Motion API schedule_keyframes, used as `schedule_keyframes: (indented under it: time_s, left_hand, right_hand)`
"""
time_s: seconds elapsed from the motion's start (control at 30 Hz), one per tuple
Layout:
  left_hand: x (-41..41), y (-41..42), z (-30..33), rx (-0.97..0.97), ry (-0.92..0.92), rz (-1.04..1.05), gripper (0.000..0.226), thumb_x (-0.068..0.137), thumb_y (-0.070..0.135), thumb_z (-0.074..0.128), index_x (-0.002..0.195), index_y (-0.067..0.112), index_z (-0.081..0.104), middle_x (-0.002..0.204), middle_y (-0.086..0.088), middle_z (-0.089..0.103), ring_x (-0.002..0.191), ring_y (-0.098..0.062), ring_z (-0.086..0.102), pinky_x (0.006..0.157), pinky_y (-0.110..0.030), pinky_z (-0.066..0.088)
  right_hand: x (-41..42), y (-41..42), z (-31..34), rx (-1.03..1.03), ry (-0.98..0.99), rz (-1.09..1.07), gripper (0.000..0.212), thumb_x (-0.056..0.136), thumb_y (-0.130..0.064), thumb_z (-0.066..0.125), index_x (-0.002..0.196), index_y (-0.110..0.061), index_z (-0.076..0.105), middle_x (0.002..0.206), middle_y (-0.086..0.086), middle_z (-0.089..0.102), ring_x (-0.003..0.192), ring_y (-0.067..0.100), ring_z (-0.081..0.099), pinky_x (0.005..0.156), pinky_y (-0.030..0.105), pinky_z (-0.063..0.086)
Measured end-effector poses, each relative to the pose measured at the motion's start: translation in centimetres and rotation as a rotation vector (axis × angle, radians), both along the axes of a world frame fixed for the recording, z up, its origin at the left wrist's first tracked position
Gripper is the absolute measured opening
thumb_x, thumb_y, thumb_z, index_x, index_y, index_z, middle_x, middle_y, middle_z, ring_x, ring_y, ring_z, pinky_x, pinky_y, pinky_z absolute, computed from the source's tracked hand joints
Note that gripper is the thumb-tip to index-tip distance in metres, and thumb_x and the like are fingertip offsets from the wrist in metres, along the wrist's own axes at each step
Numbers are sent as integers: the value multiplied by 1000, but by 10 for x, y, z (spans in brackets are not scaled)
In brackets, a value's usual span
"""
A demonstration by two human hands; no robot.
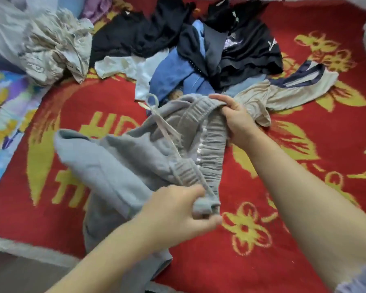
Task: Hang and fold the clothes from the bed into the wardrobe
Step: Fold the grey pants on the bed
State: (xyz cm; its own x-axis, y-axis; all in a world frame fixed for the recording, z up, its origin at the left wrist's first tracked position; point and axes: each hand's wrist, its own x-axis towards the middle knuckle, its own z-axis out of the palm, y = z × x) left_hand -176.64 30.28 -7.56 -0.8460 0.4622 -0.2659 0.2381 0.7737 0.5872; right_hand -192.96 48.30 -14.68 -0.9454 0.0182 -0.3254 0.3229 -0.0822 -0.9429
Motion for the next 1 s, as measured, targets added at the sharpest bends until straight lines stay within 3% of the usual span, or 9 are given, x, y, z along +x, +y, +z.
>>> schedule_keyframes:
  time_s: [0.17, 0.27, 0.33, 0.4, 0.53, 0.7, 0.8, 0.9, 1.0]
  left_hand:
    - [56, 129, -105, 176, -414, -99, 32, 85, 44, 62, 93, 22, 39, 103, -6, 63, 100, -30, 57, 73, -34, 38]
    - [85, 166, -181, 59, -608, -274, 29, 86, 35, 58, 105, 15, 46, 110, -11, 59, 102, -32, 56, 71, -34, 39]
    - [97, 167, -222, -47, -716, -346, 28, 86, 36, 54, 104, 15, 53, 106, -13, 58, 98, -29, 57, 68, -31, 39]
    - [103, 164, -249, -115, -734, -248, 31, 93, 31, 50, 116, 11, 55, 117, -14, 58, 108, -32, 55, 79, -33, 44]
    - [101, 178, -271, -67, -603, 298, 47, 94, 44, 48, 127, 10, 48, 123, -10, 55, 114, -27, 53, 93, -41, 45]
    - [104, 234, -272, -337, -575, 458, 74, 86, 60, 51, 132, 6, 32, 136, -11, 43, 131, -28, 38, 102, -40, 33]
    - [100, 238, -283, -368, -553, 465, 59, 89, 44, 54, 128, 8, 30, 131, -11, 50, 126, -28, 44, 99, -41, 34]
    - [103, 226, -296, -265, -615, 527, 30, 89, 23, 49, 116, 10, 41, 115, -12, 63, 112, -33, 55, 96, -42, 38]
    - [112, 220, -291, -68, -665, 664, 12, 88, 23, 51, 96, 15, 50, 101, -11, 65, 100, -35, 58, 89, -44, 46]
  right_hand:
    - [63, 109, -82, 304, -334, -204, 30, 96, -4, 43, 120, -18, 53, 105, 6, 62, 81, 16, 59, 57, 21, 46]
    - [107, 151, -133, 382, -516, -325, 34, 98, -4, 37, 130, -13, 45, 107, 9, 60, 86, 19, 61, 64, 26, 49]
    - [135, 162, -166, 447, -583, -235, 29, 97, -3, 39, 124, -5, 51, 106, 12, 61, 78, 16, 61, 62, 26, 49]
    - [155, 161, -194, 490, -605, -115, 28, 96, -7, 47, 122, 1, 54, 102, 11, 60, 77, 16, 59, 64, 30, 51]
    - [155, 146, -212, 685, -525, 115, 39, 92, -36, 59, 119, -8, 57, 103, 3, 58, 99, 22, 58, 82, 36, 49]
    - [134, 113, -221, 838, -512, 370, 47, 86, -48, 63, 110, -7, 55, 103, 7, 60, 97, 26, 58, 72, 31, 40]
    - [126, 108, -227, 774, -603, 296, 31, 85, -39, 66, 76, -12, 55, 72, 4, 53, 69, 21, 52, 60, 29, 40]
    - [128, 100, -226, 766, -554, 125, 18, 84, -28, 66, 97, -16, 60, 109, 13, 63, 103, 30, 57, 90, 33, 45]
    - [136, 93, -223, 607, -529, 5, 51, 84, -27, 69, 122, -9, 41, 122, 13, 54, 109, 29, 54, 87, 32, 40]
